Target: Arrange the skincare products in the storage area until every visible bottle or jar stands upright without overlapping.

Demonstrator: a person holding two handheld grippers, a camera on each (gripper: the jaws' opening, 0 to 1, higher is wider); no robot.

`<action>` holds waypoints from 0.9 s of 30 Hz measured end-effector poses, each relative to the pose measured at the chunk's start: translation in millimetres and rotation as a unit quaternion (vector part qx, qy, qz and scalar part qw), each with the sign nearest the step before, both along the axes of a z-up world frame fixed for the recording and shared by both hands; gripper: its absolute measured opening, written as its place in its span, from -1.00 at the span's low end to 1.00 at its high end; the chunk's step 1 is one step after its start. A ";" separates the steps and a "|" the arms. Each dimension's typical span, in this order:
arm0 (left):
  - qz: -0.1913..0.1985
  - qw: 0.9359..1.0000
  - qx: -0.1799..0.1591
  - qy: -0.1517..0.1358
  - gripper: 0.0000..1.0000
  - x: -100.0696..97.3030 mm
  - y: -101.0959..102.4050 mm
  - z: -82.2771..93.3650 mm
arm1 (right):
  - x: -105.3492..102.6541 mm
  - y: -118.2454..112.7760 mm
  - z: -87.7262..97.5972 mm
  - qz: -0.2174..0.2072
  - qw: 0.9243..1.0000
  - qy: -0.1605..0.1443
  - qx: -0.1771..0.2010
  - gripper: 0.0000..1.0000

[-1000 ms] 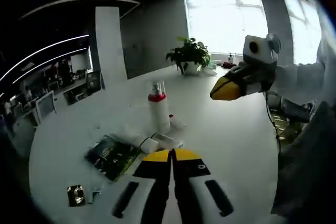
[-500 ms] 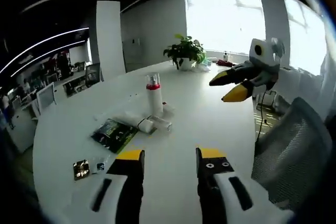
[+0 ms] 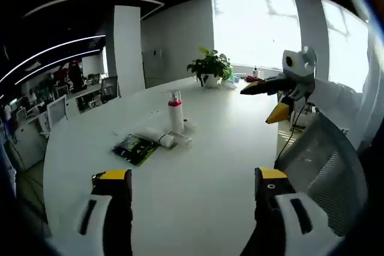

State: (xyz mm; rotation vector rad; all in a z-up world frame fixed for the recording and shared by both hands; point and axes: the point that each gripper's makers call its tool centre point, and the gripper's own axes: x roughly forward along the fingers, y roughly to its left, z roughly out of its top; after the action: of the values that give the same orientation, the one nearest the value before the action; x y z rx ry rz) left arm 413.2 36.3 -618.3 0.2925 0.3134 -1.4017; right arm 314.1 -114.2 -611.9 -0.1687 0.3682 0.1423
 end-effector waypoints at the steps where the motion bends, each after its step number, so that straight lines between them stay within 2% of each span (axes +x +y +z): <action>1: 0.000 1.000 -0.001 0.001 0.71 -0.6 3.1 0.1 | -2.5 0.7 -1.8 -0.002 1.000 0.009 -0.011 0.61; 3: -0.012 1.000 0.006 -0.004 0.75 -6.5 7.7 -2.0 | -5.1 5.3 -2.4 -0.003 1.000 0.016 -0.016 0.72; 5: -0.037 0.999 0.022 -0.026 0.88 -14.2 14.1 -6.2 | -7.2 9.5 -0.8 -0.005 1.000 0.016 -0.013 0.86; 6: -0.036 0.999 0.027 -0.030 0.91 -15.0 16.5 -7.9 | -8.1 11.9 -0.3 -0.003 1.000 0.016 -0.011 0.89; 8: -0.029 0.999 0.030 -0.024 0.94 -20.0 23.7 -8.6 | -9.6 16.0 0.0 -0.001 1.000 0.015 -0.011 0.90; 13: -0.006 1.000 0.013 0.006 0.99 -13.4 33.8 -6.9 | -13.2 19.8 -7.4 -0.003 0.999 0.035 -0.025 0.99; 17: 0.001 1.000 0.011 0.005 0.99 -7.4 40.2 -7.7 | -11.3 22.2 -5.2 -0.006 1.000 0.028 -0.006 0.99; 20: 0.003 1.000 0.006 0.013 0.99 -7.0 41.6 -7.4 | -8.6 22.3 -0.7 -0.010 1.000 0.018 -0.007 0.99; 27: 0.005 1.000 0.010 0.028 0.99 -10.1 35.4 -11.6 | -4.5 14.4 -1.1 -0.023 1.000 0.021 0.004 1.00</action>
State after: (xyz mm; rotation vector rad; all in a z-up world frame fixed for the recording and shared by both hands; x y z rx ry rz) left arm 403.1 71.7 -630.0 0.2684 0.3748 -1.3985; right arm 309.6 -99.8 -613.1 -0.1502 0.4136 0.1020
